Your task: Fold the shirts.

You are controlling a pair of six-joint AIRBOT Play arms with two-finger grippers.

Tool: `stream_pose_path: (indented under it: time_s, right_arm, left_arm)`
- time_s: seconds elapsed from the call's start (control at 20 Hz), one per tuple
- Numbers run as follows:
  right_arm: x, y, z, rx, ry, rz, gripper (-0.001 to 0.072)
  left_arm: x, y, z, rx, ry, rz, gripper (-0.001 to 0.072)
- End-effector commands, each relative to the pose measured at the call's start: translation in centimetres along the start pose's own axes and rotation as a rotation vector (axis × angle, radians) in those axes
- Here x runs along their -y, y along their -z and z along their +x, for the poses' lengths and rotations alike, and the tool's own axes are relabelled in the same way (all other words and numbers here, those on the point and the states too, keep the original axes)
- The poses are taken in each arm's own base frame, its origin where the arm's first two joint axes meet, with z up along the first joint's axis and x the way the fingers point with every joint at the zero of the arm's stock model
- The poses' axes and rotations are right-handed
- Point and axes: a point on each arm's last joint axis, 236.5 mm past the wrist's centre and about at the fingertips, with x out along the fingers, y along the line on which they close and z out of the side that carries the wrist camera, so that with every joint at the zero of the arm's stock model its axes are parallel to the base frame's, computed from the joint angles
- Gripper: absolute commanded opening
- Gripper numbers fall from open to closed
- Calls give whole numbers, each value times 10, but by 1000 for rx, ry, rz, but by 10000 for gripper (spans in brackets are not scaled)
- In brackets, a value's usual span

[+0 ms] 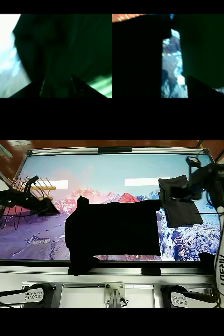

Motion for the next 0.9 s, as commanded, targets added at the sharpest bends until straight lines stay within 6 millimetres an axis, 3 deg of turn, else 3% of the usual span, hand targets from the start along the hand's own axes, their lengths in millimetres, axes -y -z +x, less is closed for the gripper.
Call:
stream_pose_path:
  time_s: [0.0,0.05,0.1,0.15,0.25,0.3,0.4,0.75,0.85]
  right_arm:
    - [47,82,-14,-215,15,89,472]
    - [44,103,-8,-242,-49,149,477]
    - [38,121,-1,-265,-107,196,480]
    - [30,137,5,-287,-166,228,506]
    - [17,163,16,-339,-230,261,506]
    - [14,173,21,-367,-235,264,506]
    - [11,178,26,-380,-242,265,506]
    - [12,164,31,-316,-243,274,506]
    - [12,164,31,-316,-242,274,506]
  left_arm:
    - [-29,82,6,-160,-30,-117,308]
    - [-32,109,21,-192,-18,-140,371]
    - [-36,137,39,-233,-6,-179,567]
    - [-34,161,53,-272,24,-205,695]
    - [-27,198,75,-340,98,-197,674]
    - [-29,210,85,-359,101,-214,611]
    - [-36,222,103,-345,90,-254,583]
    - [-23,205,129,-242,160,-297,581]
    - [-15,201,136,-233,169,-286,529]
